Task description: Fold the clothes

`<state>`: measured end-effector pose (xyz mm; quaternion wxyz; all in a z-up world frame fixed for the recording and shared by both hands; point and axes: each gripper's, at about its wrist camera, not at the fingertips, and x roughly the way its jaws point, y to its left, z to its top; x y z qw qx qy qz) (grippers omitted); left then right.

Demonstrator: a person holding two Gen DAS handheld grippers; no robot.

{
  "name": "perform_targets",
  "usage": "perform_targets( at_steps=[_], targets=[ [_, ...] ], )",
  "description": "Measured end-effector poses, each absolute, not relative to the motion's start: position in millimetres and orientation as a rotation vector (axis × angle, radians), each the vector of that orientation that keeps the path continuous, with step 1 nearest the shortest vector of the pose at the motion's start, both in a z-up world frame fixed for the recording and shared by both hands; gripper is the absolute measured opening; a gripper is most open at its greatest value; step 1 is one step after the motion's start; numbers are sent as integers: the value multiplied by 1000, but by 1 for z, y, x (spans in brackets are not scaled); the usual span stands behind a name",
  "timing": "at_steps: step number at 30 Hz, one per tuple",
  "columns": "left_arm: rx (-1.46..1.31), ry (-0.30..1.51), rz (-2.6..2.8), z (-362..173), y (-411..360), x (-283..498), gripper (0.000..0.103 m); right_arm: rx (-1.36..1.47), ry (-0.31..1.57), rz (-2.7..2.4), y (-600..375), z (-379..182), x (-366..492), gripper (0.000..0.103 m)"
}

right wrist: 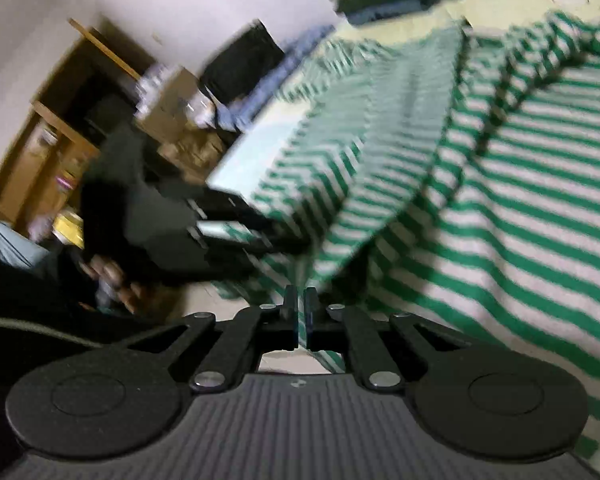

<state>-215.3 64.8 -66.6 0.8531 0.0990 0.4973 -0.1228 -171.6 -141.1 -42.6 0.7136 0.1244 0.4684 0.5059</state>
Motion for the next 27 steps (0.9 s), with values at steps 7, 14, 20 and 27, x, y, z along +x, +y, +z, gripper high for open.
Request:
perform_targets(
  at_steps=[7,14,20,27],
  targets=[
    [230,998,-169,-46,86,-216,58,347,982,1095,-141,-36,-158,15],
    [233,904,-109,-23,95,-208,51,346,1003,926,-126,-64,-140,34],
    [220,873,-204,-37,63,-188,51,284,1035,826,-96,-84,-124,34],
    [254,951,-190,-74,70,-186,55,213,1032,800,-104,-78,-128,9]
  ],
)
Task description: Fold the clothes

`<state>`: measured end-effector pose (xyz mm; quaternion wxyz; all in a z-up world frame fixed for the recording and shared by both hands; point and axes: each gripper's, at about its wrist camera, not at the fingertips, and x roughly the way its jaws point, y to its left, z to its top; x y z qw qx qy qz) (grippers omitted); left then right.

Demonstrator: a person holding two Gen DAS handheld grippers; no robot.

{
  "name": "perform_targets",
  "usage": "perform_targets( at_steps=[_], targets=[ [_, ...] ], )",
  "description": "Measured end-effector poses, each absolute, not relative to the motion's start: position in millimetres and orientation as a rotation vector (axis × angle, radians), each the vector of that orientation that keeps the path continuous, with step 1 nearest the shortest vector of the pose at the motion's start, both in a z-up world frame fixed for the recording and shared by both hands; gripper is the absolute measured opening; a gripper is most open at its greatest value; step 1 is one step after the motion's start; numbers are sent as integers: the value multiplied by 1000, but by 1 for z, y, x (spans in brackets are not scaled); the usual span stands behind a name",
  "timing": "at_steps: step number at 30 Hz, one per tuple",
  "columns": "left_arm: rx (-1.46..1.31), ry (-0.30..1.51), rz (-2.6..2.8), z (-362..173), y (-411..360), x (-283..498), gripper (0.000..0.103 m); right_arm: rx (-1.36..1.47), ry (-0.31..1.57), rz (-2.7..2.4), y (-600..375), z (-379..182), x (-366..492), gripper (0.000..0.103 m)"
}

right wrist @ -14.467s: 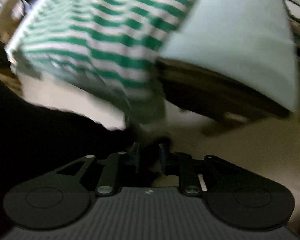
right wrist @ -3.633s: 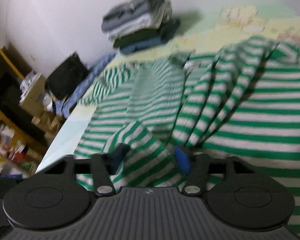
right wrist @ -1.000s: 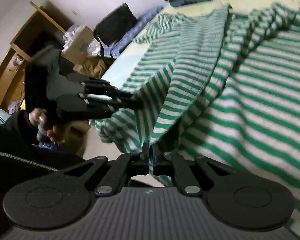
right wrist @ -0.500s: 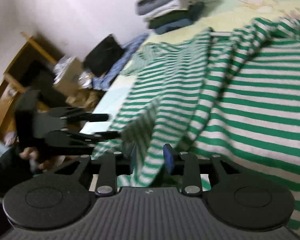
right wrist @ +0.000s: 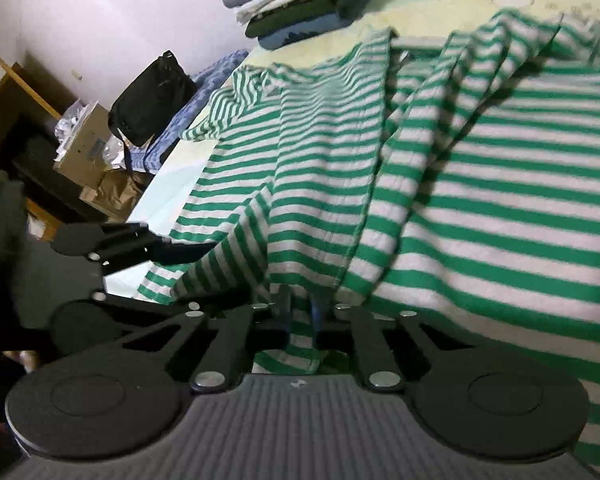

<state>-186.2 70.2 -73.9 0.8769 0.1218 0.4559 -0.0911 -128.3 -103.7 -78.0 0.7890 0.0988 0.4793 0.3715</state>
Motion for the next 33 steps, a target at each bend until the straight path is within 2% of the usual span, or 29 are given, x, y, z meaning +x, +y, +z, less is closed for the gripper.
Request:
perform_targets(
  at_steps=[4,5,7,9,11,13,15,16,17,21,23,25,27,28,33],
  targets=[
    [232,958,-181,-69,87,-188,59,183,1065,740,-121,-76,-130,9],
    [241,953,-182,-66,89,-189,60,192,1074,742,-123,-76,-129,12],
    [260,940,-193,-59,91,-188,61,209,1094,737,-126,-74,-130,20],
    [256,925,-229,-51,91,-187,63,248,1100,763,-128,-73,-132,43],
    [261,904,-261,-42,91,-185,68,312,1139,812,-122,-77,-133,48],
    [272,881,-285,-36,89,-183,70,355,1182,853,-114,-82,-134,47],
    [268,867,-306,-31,88,-178,70,300,1197,867,-104,-85,-139,41],
    [257,865,-317,-31,87,-175,70,272,1202,873,-100,-85,-142,34],
    [252,866,-328,-32,86,-171,68,266,1208,887,-98,-85,-144,14],
    [300,877,-360,-44,78,-163,62,212,1201,874,-103,-76,-150,11],
    [300,899,-378,-53,79,-158,62,151,1231,838,-103,-78,-150,12],
    [315,916,-392,-60,80,-154,62,99,1256,818,-101,-77,-147,18],
    [343,917,-400,-63,80,-150,62,52,1223,791,-97,-67,-139,41],
    [344,909,-403,-62,82,-147,63,46,1185,774,-95,-59,-133,45],
    [330,859,-404,-54,88,-121,64,152,953,661,-88,-30,-80,45]
  ],
)
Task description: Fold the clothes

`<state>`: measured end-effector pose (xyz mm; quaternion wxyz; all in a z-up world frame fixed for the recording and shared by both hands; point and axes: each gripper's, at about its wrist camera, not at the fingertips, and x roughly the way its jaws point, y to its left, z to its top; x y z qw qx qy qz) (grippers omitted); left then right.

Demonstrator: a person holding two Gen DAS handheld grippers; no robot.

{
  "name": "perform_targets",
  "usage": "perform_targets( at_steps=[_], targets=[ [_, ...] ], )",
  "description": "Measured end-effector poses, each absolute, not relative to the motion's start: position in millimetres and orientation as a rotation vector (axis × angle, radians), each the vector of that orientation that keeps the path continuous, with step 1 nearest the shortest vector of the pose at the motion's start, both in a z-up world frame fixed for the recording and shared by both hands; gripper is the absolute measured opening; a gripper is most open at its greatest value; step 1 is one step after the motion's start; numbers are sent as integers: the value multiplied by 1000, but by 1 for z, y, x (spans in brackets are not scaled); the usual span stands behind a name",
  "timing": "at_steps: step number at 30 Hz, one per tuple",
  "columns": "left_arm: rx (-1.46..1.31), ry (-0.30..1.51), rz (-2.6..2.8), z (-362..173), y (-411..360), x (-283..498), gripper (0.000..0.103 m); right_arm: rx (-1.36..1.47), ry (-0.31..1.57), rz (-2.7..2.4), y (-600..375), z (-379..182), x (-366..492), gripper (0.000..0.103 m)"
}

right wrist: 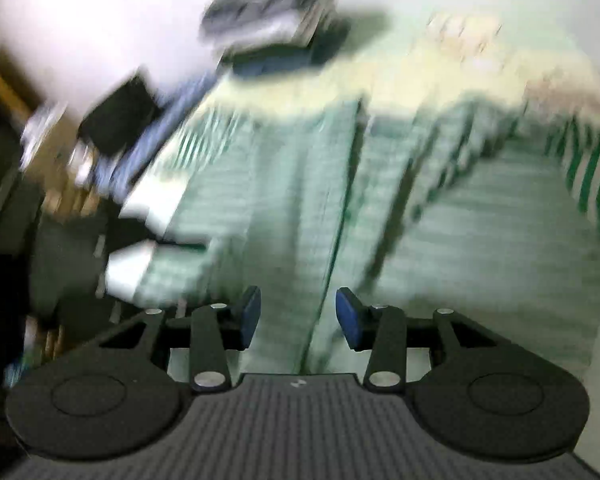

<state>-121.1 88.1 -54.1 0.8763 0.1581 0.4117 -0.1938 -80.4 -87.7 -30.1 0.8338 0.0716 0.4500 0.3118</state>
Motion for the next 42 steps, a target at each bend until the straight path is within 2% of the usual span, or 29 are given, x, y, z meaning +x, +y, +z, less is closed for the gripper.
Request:
perform_targets(
  at_steps=[8,10,11,14,19,22,25,29,30,31,32,33,35,39,42],
  targets=[
    [341,830,-457,-56,81,-92,73,-51,821,424,-41,-70,-10,45],
    [341,837,-467,-59,83,-89,73,-112,837,373,-43,-80,0,34],
    [338,840,-472,-61,85,-88,74,-117,845,354,-46,-83,4,24],
    [313,847,-483,-63,94,-83,76,-35,867,334,-63,-80,11,22],
    [284,832,-434,-65,112,-58,80,104,824,262,-78,-65,10,33],
    [224,856,-377,-69,135,-38,80,180,799,177,-94,-61,12,47],
    [130,894,-335,-75,163,-21,79,275,831,152,-111,-69,21,48],
    [-29,949,-320,-84,197,-4,69,368,867,153,-120,-79,37,48],
    [-40,941,-336,-83,197,0,67,381,873,165,-120,-80,41,43],
    [-51,932,-352,-82,197,4,57,395,881,191,-118,-80,46,41],
    [-57,923,-366,-81,196,8,50,409,888,217,-117,-80,51,29],
    [-47,911,-377,-78,191,13,50,419,893,235,-116,-80,57,18],
    [-24,874,-384,-74,183,25,43,433,880,247,-115,-74,69,12],
    [-46,818,-290,-70,184,59,41,509,844,240,-124,-68,99,10],
    [-90,842,-188,-78,193,87,39,523,842,205,-129,-77,121,10]
  ],
)
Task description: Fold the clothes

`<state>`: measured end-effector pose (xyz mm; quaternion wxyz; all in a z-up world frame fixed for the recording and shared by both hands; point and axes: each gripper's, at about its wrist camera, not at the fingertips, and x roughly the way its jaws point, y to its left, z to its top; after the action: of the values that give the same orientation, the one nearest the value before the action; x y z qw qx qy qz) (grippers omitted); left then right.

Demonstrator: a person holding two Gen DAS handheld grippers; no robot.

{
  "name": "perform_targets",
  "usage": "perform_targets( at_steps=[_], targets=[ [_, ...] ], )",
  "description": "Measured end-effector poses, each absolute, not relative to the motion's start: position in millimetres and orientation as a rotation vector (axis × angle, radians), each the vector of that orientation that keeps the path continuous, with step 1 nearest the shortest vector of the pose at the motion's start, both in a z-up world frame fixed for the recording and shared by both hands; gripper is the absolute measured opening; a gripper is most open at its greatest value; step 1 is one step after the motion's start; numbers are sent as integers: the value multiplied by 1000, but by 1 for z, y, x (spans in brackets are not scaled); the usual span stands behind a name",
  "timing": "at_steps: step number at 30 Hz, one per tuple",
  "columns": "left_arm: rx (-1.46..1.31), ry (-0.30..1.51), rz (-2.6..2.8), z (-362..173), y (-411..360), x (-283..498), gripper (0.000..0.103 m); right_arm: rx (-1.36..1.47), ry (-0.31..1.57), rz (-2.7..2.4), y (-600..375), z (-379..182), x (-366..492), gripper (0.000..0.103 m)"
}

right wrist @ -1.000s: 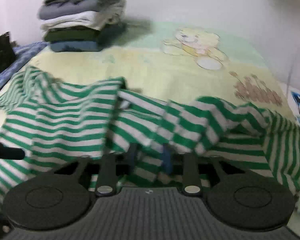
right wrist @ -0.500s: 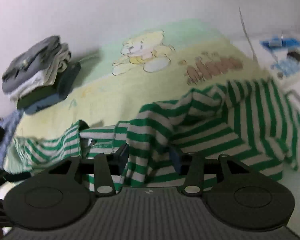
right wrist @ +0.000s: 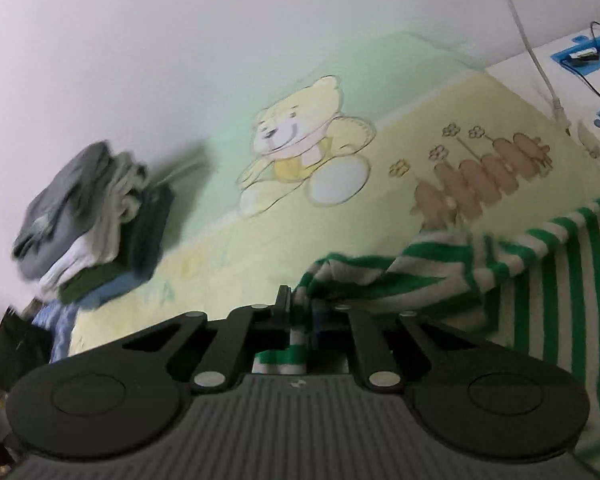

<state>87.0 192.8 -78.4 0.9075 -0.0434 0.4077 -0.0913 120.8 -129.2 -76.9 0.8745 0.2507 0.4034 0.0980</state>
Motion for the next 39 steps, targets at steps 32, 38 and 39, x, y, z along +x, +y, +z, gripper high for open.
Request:
perform_targets(
  at_steps=[32,38,39],
  targets=[
    [-205,920,-332,-91,150,64,33,403,905,445,-114,-95,143,11],
    [-134,927,-319,-88,167,25,40,402,820,402,-139,-70,102,38],
    [-136,927,-317,-86,170,18,40,374,800,424,-139,-63,90,38]
  ],
)
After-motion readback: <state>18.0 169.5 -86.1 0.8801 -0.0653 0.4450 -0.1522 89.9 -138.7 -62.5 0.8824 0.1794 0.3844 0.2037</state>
